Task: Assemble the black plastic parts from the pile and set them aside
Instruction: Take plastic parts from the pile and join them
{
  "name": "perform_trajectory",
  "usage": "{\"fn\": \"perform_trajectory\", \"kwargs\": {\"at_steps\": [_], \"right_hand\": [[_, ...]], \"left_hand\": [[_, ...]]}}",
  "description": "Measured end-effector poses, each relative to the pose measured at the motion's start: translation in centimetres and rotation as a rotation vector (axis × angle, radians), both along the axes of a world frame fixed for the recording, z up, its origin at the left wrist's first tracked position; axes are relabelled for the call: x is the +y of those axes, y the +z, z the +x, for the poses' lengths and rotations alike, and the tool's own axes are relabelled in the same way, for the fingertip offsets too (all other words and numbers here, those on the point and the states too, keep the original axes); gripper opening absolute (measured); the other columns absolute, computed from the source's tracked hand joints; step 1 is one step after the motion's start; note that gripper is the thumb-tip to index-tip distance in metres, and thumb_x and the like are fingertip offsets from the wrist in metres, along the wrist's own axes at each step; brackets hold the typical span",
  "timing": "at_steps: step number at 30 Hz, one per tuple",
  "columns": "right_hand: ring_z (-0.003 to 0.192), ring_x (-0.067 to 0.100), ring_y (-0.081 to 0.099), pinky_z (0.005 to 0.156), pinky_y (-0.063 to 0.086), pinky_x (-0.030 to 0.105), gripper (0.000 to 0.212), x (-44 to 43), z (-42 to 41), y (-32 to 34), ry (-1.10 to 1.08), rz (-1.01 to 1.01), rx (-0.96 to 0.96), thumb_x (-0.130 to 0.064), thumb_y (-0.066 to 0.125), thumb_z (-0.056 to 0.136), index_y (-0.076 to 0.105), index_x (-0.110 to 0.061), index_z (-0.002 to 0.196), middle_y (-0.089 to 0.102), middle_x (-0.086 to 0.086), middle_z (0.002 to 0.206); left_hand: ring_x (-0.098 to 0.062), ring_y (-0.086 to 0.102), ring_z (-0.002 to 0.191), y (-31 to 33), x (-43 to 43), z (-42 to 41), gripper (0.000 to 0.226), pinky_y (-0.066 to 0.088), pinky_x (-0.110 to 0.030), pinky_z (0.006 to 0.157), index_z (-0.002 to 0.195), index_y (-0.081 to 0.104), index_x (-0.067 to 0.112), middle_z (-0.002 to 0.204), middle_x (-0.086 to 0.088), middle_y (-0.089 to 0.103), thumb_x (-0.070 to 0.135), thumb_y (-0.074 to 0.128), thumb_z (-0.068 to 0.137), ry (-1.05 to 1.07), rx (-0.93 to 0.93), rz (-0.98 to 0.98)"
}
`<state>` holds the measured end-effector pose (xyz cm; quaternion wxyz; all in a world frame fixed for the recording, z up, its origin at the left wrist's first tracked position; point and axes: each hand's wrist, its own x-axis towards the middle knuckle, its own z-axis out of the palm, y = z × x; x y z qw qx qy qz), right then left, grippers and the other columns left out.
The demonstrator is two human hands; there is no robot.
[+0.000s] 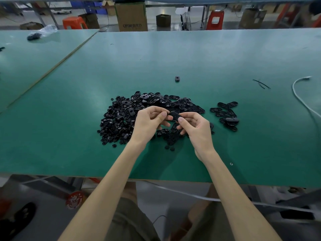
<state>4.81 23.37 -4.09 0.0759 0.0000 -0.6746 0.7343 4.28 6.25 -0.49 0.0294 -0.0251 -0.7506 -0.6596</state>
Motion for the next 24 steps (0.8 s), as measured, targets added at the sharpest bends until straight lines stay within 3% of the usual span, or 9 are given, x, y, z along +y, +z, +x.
{"fn": "perform_trajectory", "kwargs": {"at_steps": [6,14,17,24], "right_hand": [[0.072,0.012,0.07,0.061,0.056,0.024,0.01,0.0,0.1,0.0,0.011,-0.018,0.015,-0.005,0.074,0.095,0.074,-0.012,0.103,0.078,-0.001,0.084],[0.072,0.012,0.069,0.061,0.055,0.024,0.011,0.1,0.1,-0.2,0.018,-0.021,0.024,-0.004,0.074,0.095,0.076,-0.012,0.103,0.077,-0.001,0.084],[0.072,0.012,0.069,0.062,0.055,0.024,0.013,0.2,0.0,-0.2,0.025,-0.021,0.021,-0.003,0.075,0.094,0.076,-0.013,0.102,0.077,0.001,0.083],[0.07,0.012,0.069,0.062,0.055,0.023,0.013,0.2,0.2,-0.1,0.052,-0.02,0.02,-0.001,0.077,0.092,0.077,-0.011,0.101,0.078,0.004,0.082]], "left_hand": [[-0.02,0.075,0.067,-0.1,0.6,-0.2,0.003,0.049,-0.019,0.058,0.098,0.064,0.01,0.085,0.0,0.08,0.011,0.067,0.099,-0.003,0.053,-0.121],[0.003,0.059,0.06,-0.8,1.0,-0.5,0.015,0.044,-0.012,0.063,0.082,0.07,0.031,0.07,0.014,0.067,0.023,0.079,0.091,0.082,0.103,-0.354],[0.008,0.057,0.058,-0.9,1.1,-0.4,0.01,0.042,-0.01,0.061,0.083,0.073,0.029,0.067,0.017,0.066,0.025,0.08,0.09,0.081,0.097,-0.382],[0.01,0.056,0.068,-1.1,1.2,-0.1,0.009,0.041,-0.008,0.063,0.086,0.072,0.025,0.079,0.015,0.068,0.026,0.08,0.09,0.109,0.114,-0.434]]}}
